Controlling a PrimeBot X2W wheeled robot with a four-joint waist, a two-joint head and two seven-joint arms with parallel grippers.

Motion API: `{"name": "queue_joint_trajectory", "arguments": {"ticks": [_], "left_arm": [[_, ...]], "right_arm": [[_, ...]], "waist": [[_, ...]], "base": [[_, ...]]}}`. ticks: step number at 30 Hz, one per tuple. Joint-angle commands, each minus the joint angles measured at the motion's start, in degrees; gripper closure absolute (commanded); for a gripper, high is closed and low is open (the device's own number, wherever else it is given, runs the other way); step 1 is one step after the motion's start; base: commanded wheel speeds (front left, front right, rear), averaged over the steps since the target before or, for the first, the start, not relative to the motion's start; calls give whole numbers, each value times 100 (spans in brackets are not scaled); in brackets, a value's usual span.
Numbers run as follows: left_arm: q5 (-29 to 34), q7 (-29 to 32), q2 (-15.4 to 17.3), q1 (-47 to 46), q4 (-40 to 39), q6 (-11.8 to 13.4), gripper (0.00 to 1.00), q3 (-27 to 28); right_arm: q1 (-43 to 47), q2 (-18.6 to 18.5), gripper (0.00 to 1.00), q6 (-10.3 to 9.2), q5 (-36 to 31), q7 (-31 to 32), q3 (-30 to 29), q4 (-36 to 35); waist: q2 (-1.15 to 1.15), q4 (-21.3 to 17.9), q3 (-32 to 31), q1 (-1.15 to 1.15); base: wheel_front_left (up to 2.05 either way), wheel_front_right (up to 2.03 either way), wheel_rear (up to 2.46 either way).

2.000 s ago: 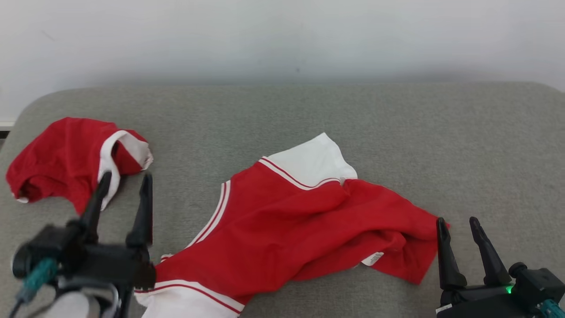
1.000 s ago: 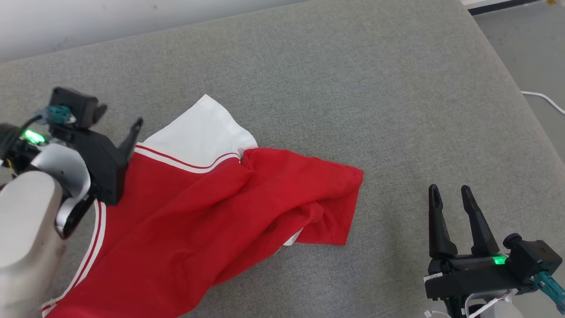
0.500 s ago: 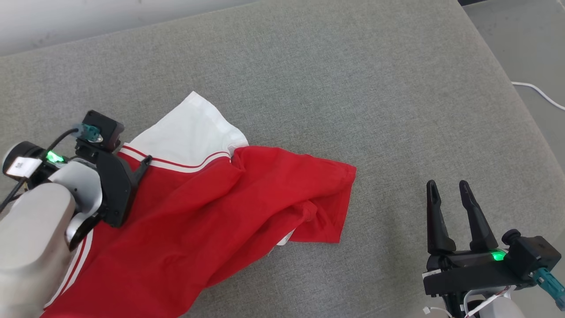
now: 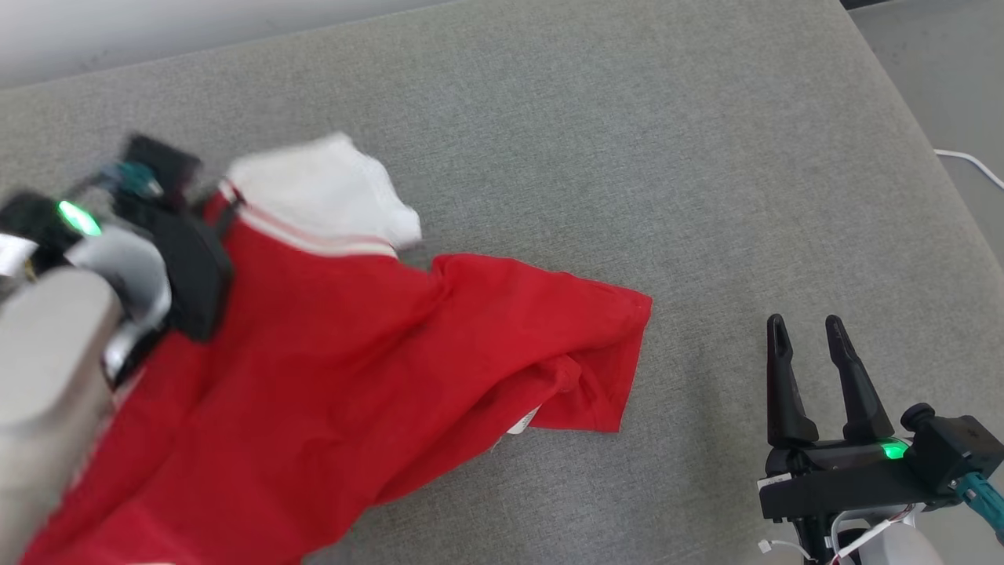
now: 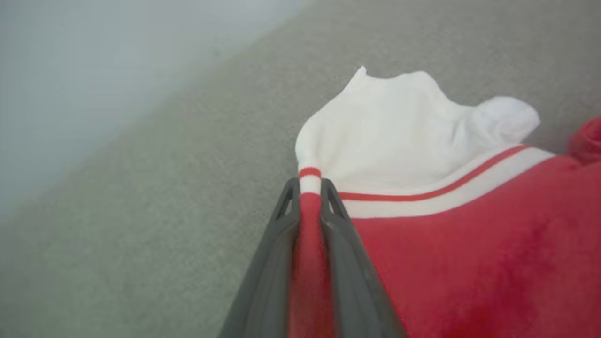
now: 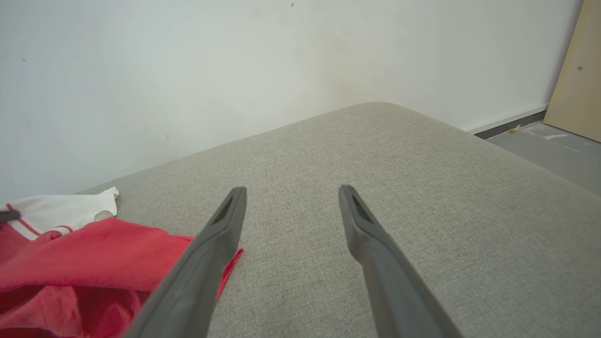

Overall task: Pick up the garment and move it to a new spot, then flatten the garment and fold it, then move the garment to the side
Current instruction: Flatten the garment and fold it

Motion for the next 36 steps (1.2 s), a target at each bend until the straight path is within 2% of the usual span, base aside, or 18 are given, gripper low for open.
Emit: {"name": "queue_joint_trajectory", "arguments": {"ticks": [1,4,13,16,17,18,19,24,28,32,33,36], "left_arm": [[123,-203,57,-204,19,94,100,80],[344,-775,120,-484,126,306,100,199],[597,-1807,301,-950,701,789,100,492],[609,-2094,306,-889,1050,831,100,512],[600,-2131,249,-849,1126,815,78,491],[600,-2169,206,-840,1178,805,20,478],[602,-2221,173,-849,1228,800,0,472],[568,-2478,-24,-846,1290,822,0,539],[444,-2581,-120,-598,1005,890,0,806],[545,-2584,-111,-78,69,1095,0,1341],[545,-2584,-111,-78,69,1095,0,1341],[621,-2582,-134,576,-661,1255,0,1826]], "right_arm": [[-43,-39,0,-13,-19,-2,-13,-24],[-43,-57,0,-13,-23,-2,-6,-34],[-53,-73,0,-13,-72,-2,-33,-99],[-81,-91,0,-13,-95,-2,-40,-101],[-86,-100,0,-13,-103,-2,-48,-95],[-85,-105,0,-13,-105,-2,-51,-89],[-87,-103,0,-13,-115,-2,-57,-92],[-37,-150,0,-13,-155,-2,-62,-72],[80,-172,0,-13,-177,-2,-48,-56],[209,-198,0,-13,-194,-2,-58,-47],[209,-198,0,-13,-194,-2,-58,-47],[323,-215,0,-13,-214,-2,-40,-51]], "waist": [[-1,32,-6,-1],[-1,59,-5,-1],[-1,47,65,-1],[-1,62,113,-1],[-1,80,115,-1],[-1,101,115,-1],[-1,133,110,-1],[-1,330,-61,-1],[-1,521,-343,-1],[-1,762,-638,-1],[-1,762,-638,-1],[-1,948,-839,-1]], "base": [[0,0,0],[0,0,0],[0,0,0],[0,0,0],[0,0,0],[0,0,0],[0,0,0],[0,0,0],[0,0,0],[0,0,0],[0,0,0],[0,0,0]]}}
